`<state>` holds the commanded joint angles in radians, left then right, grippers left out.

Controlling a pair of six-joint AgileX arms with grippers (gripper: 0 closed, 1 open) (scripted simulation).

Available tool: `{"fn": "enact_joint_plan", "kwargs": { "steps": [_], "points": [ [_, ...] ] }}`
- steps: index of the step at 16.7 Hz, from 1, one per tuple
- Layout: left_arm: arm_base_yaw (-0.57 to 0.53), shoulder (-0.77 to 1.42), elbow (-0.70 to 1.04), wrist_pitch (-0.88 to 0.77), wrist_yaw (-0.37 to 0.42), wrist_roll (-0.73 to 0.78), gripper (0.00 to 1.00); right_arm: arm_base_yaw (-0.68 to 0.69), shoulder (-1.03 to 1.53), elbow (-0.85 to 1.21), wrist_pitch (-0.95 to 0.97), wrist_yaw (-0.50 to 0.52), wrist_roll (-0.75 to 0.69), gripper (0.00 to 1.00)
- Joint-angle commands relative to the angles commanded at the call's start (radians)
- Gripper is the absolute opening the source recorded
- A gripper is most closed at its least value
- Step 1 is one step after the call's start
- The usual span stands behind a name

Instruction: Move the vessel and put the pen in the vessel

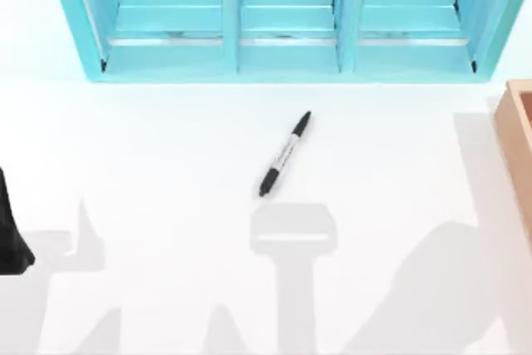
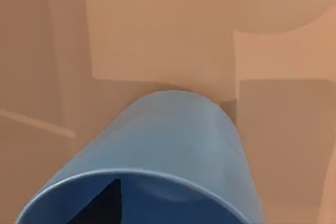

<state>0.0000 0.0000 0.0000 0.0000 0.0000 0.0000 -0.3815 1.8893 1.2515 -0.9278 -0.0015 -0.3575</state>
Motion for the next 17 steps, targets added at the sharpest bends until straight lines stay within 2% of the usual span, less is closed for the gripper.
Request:
{"fn": "enact_joint_plan", "kwargs": {
  "steps": [5,17],
  "points": [
    [0.000,0.000,0.000,0.000,0.000,0.000,1.00,-0.001,0.007,-0.022,0.027,0.000,-0.001,1.00],
    [0.000,0.000,0.000,0.000,0.000,0.000,1.00,-0.001,0.007,-0.022,0.027,0.000,-0.001,0.10]
  ]
}}
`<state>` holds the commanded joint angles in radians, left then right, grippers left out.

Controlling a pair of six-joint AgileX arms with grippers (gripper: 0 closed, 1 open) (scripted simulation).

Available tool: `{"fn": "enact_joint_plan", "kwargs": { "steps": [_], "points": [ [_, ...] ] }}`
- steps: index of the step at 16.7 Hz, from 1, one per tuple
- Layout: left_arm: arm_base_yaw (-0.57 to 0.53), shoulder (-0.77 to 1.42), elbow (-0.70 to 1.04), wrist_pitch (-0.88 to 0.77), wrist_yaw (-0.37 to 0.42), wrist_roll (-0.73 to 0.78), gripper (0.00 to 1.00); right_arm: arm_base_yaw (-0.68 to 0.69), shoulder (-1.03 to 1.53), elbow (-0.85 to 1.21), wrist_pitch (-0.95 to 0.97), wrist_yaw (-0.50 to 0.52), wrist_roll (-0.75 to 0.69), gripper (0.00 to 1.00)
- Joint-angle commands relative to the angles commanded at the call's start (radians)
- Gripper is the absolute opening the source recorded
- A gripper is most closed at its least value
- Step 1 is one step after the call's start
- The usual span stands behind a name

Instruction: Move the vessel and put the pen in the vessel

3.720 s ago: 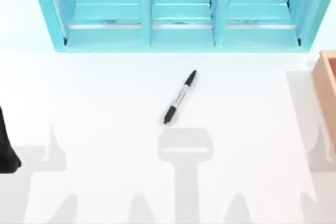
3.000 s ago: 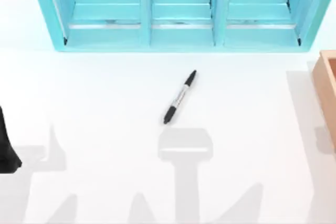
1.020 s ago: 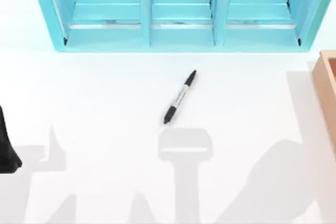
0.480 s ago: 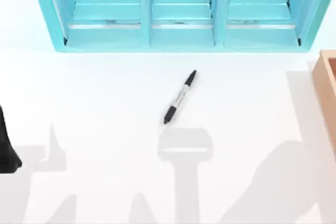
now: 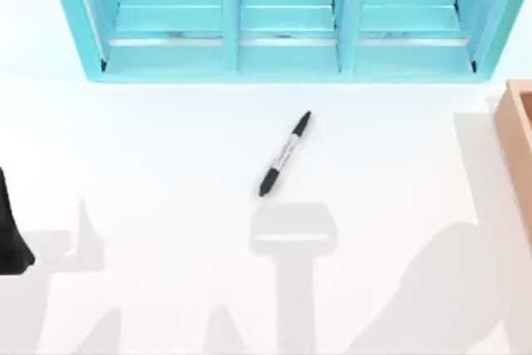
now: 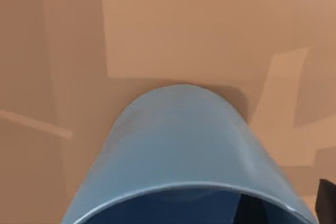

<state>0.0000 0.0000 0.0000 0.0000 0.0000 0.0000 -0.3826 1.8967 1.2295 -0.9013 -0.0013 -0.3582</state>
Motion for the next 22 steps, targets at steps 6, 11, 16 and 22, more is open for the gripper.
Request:
{"fn": "enact_joint_plan", "kwargs": {
  "steps": [6,11,16,22],
  "points": [
    [0.000,0.000,0.000,0.000,0.000,0.000,1.00,0.000,0.000,0.000,0.000,0.000,0.000,0.00],
    [0.000,0.000,0.000,0.000,0.000,0.000,1.00,0.003,-0.003,0.003,-0.002,0.000,0.003,0.00],
    [0.000,0.000,0.000,0.000,0.000,0.000,1.00,0.138,-0.040,0.141,-0.171,0.001,0.143,0.00],
    [0.000,0.000,0.000,0.000,0.000,0.000,1.00,0.401,-0.139,0.359,-0.514,0.002,0.399,0.00]
  ]
}}
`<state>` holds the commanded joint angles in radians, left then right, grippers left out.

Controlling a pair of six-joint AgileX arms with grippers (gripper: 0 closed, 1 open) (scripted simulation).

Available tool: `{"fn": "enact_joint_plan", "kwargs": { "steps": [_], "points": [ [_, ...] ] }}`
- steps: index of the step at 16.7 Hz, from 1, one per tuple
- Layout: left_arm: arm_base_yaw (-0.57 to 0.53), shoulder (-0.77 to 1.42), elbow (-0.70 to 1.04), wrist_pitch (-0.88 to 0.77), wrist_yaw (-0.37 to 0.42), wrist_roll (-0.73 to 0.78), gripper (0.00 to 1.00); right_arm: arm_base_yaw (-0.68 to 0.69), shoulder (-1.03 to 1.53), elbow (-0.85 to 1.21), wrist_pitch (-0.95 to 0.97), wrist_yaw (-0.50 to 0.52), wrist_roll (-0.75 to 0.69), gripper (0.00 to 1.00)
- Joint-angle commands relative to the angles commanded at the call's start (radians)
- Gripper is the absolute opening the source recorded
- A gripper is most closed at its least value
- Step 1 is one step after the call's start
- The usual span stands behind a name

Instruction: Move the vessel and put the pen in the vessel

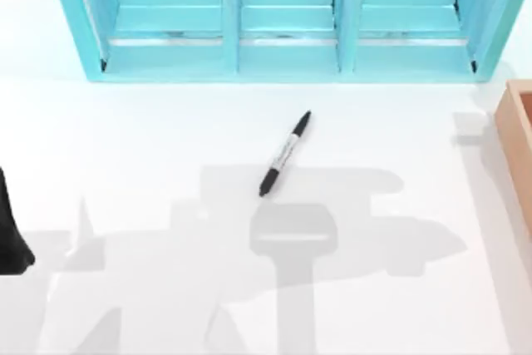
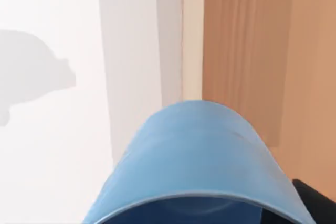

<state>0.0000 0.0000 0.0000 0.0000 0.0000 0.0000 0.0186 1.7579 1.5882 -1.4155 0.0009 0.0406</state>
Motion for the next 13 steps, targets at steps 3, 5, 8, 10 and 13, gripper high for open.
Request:
{"fn": "enact_joint_plan", "kwargs": {
  "steps": [3,5,8,10,13],
  "points": [
    [0.000,0.000,0.000,0.000,0.000,0.000,1.00,0.049,-0.025,0.045,-0.050,-0.001,0.049,0.00],
    [0.000,0.000,0.000,0.000,0.000,0.000,1.00,0.049,-0.025,0.045,-0.050,-0.001,0.049,0.00],
    [0.000,0.000,0.000,0.000,0.000,0.000,1.00,0.057,-0.003,0.048,-0.032,-0.006,0.064,0.00],
    [0.000,0.000,0.000,0.000,0.000,0.000,1.00,0.094,0.055,0.062,0.023,-0.015,0.103,0.00],
    [0.000,0.000,0.000,0.000,0.000,0.000,1.00,0.172,0.188,0.086,0.151,-0.029,0.176,0.00]
  ]
}}
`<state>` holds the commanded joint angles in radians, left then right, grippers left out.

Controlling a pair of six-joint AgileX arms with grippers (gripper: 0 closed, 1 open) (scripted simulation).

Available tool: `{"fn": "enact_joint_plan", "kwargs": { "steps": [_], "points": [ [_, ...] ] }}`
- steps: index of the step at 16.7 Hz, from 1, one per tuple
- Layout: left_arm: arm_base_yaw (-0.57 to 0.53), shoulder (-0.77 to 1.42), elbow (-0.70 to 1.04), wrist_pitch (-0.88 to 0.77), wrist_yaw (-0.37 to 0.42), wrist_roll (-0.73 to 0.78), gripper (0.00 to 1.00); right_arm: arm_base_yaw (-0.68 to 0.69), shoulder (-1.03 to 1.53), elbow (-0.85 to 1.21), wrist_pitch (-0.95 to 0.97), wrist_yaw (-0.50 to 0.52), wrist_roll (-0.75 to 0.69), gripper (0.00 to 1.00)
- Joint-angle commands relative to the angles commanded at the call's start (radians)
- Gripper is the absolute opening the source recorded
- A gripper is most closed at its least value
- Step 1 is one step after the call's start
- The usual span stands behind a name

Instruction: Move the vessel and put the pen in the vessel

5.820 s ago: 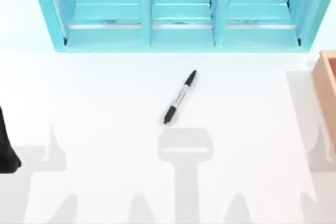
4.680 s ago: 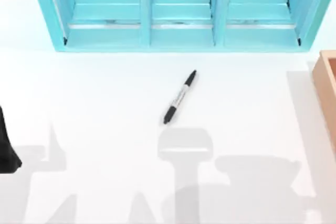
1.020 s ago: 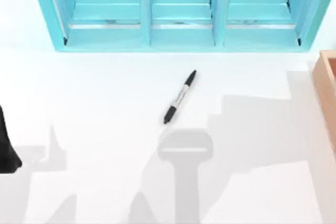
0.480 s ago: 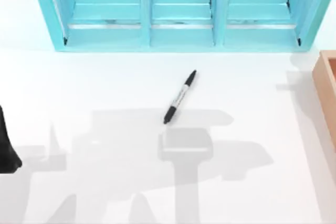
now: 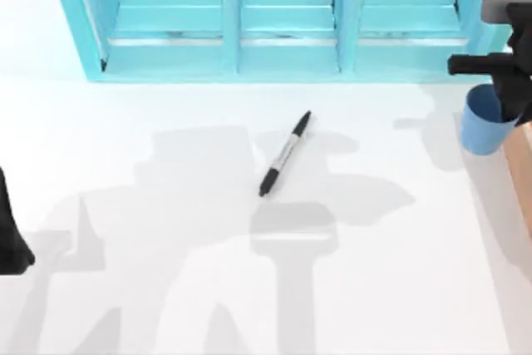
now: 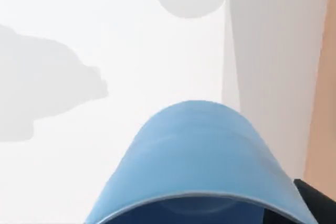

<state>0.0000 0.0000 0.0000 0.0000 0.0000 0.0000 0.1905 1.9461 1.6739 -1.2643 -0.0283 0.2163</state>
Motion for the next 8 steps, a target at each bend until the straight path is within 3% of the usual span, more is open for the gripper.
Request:
{"fn": "enact_joint_plan", "kwargs": {
  "steps": [8],
  "points": [
    [0.000,0.000,0.000,0.000,0.000,0.000,1.00,0.073,0.105,0.017,0.103,-0.017,0.072,0.00]
  ]
}}
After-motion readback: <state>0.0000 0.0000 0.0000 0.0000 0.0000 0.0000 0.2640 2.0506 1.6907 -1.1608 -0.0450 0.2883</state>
